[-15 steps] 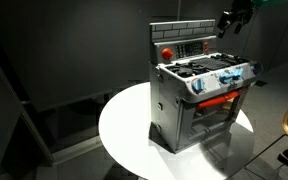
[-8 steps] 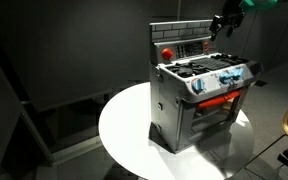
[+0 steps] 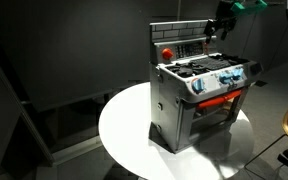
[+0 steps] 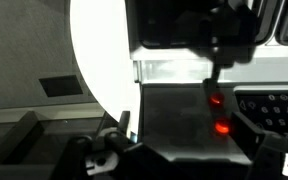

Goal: Press the top button on the right side of the stove.

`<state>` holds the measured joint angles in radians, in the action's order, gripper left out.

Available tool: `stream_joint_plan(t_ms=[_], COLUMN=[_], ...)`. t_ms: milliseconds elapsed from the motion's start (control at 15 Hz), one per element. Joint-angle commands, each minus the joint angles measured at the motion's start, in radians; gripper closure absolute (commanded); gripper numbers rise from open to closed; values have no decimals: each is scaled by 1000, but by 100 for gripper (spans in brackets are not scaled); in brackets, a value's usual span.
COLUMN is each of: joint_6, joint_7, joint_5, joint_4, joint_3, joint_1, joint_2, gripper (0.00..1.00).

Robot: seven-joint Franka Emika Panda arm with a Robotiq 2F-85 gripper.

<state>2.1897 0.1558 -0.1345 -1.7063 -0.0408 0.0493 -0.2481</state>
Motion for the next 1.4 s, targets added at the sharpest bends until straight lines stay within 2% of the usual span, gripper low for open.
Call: stream_joint_plan(t_ms=[0,400,1333], joint_6=[-48,-94,-131], joint_7=[2,5,-9], joint_5=[32,33,11], joint_4=[82,132,13], joint_3=[-6,-9,-30], joint_1=[-9,-8,0], joint_2=[-49,-82,20], gripper=[0,0,0])
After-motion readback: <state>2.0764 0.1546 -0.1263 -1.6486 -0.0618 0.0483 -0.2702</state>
